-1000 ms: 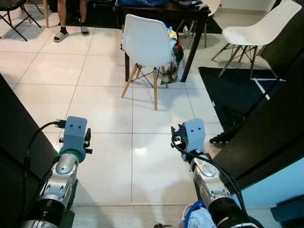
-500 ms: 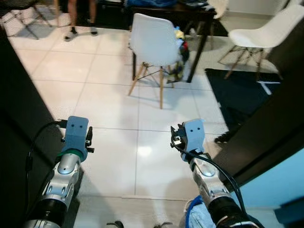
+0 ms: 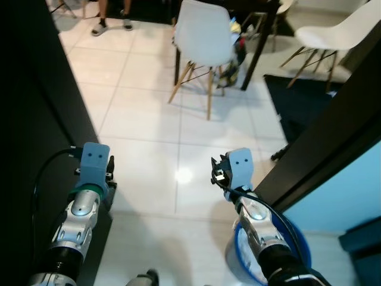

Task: Clean up the room

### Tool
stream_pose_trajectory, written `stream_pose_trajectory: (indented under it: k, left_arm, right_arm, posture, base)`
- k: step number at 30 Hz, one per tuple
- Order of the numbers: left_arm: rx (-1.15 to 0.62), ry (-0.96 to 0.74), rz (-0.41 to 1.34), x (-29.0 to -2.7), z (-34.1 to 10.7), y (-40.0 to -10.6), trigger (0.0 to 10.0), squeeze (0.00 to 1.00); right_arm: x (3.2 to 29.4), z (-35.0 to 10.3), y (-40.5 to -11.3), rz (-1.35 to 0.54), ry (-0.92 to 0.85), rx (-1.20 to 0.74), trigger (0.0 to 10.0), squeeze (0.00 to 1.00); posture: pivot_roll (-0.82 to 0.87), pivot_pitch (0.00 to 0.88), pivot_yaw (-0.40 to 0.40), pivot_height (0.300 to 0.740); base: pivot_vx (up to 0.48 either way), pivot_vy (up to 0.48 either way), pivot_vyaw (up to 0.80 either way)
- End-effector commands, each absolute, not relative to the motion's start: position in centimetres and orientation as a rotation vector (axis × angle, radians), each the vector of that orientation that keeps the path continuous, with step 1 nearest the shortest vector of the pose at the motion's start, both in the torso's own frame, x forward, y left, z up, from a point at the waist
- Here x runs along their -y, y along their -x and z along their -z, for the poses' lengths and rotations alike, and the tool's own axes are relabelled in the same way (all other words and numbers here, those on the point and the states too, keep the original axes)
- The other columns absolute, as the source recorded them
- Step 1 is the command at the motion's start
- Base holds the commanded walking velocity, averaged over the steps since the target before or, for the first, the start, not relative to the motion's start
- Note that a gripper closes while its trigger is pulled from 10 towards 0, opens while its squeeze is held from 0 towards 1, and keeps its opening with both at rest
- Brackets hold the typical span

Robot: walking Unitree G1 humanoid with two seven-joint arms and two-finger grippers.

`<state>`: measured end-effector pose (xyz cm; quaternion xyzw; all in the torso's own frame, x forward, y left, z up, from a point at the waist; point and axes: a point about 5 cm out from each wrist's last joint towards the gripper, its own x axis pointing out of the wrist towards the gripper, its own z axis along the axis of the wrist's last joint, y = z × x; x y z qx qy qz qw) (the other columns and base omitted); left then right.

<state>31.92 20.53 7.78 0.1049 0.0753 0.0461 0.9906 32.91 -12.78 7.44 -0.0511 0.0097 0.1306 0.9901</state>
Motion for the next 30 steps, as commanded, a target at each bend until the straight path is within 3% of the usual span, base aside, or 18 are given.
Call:
stream_pose_trajectory:
  k: [1, 18, 30]
  left_arm:
    - [-0.168, -0.213, -0.084, -20.44, -7.26, -31.68, 10.0, 0.0]
    - [-0.168, -0.213, -0.076, -20.35, -7.2, -31.66, 10.0, 0.0]
    - [-0.184, -0.194, -0.035, -19.74, -7.05, -31.72, 10.0, 0.0]
  right_arm:
    - [12.95, -7.06, -32.72, -0.253, 0.099, -0.031, 10.0, 0.0]
    - [13.08, -6.86, -32.76, -0.228, 0.122, -0.036, 10.0, 0.0]
    - [13.31, -6.86, -32.9, -0.207, 0.106, -0.043, 10.0, 0.0]
  posture:
    - [0.05, 0.03, 0.031, 0.74]
    - [0.06, 0.036, 0.032, 0.74]
    - [0.06, 0.035, 0.033, 0.74]
  base:
    - [-0.401, 0.0, 0.0]
    - [-0.396, 0.0, 0.0]
    - [0.0, 0.0, -0.18]
